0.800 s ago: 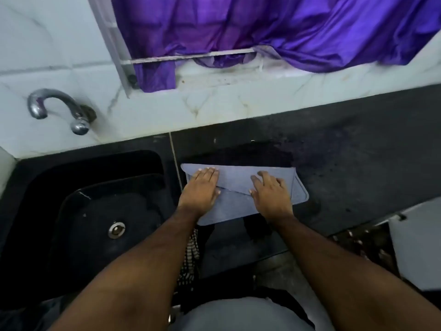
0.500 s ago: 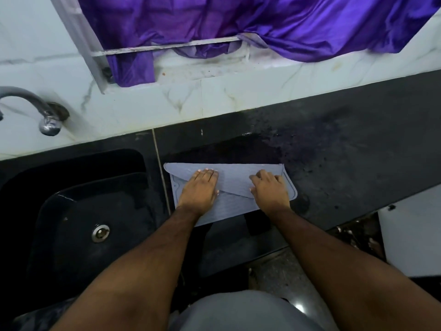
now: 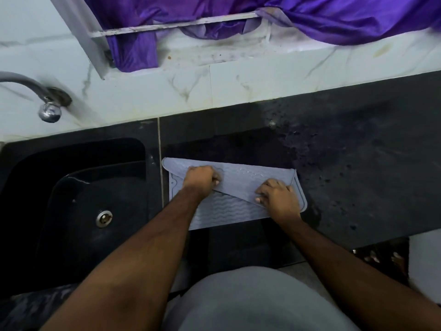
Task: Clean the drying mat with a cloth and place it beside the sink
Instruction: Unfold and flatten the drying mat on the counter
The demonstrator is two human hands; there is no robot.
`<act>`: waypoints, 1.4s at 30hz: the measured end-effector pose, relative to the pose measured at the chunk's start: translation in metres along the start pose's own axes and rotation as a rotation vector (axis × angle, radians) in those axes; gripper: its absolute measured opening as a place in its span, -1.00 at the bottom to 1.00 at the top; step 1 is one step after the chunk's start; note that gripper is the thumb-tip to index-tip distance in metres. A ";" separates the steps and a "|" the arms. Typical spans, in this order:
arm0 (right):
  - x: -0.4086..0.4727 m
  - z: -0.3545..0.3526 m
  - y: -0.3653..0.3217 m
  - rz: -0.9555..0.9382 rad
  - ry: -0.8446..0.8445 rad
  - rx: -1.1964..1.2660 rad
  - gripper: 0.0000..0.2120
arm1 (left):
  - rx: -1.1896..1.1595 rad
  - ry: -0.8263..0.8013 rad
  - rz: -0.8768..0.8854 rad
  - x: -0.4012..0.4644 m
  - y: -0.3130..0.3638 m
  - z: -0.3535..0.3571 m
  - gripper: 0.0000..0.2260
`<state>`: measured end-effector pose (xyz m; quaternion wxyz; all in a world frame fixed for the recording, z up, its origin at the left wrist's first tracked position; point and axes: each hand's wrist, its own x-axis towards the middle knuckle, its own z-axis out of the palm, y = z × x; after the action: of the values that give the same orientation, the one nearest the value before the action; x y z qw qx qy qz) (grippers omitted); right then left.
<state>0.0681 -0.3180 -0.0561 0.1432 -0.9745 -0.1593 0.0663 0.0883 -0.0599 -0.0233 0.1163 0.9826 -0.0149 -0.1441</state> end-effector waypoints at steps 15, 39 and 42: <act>0.013 -0.003 0.006 0.015 0.044 0.143 -0.89 | 0.021 -0.079 -0.072 -0.029 0.034 0.025 -0.41; 0.046 -0.051 0.023 -0.092 0.243 0.033 -0.88 | 0.013 0.440 0.024 -0.001 0.044 -0.023 -0.82; 0.049 -0.049 0.019 -0.147 0.272 0.040 -0.77 | -0.003 0.424 0.003 0.010 0.046 -0.028 -0.79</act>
<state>0.1284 -0.3318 -0.0189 0.1873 -0.9572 -0.2080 -0.0735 0.1061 -0.0986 0.0110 0.1187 0.9907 0.0087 0.0662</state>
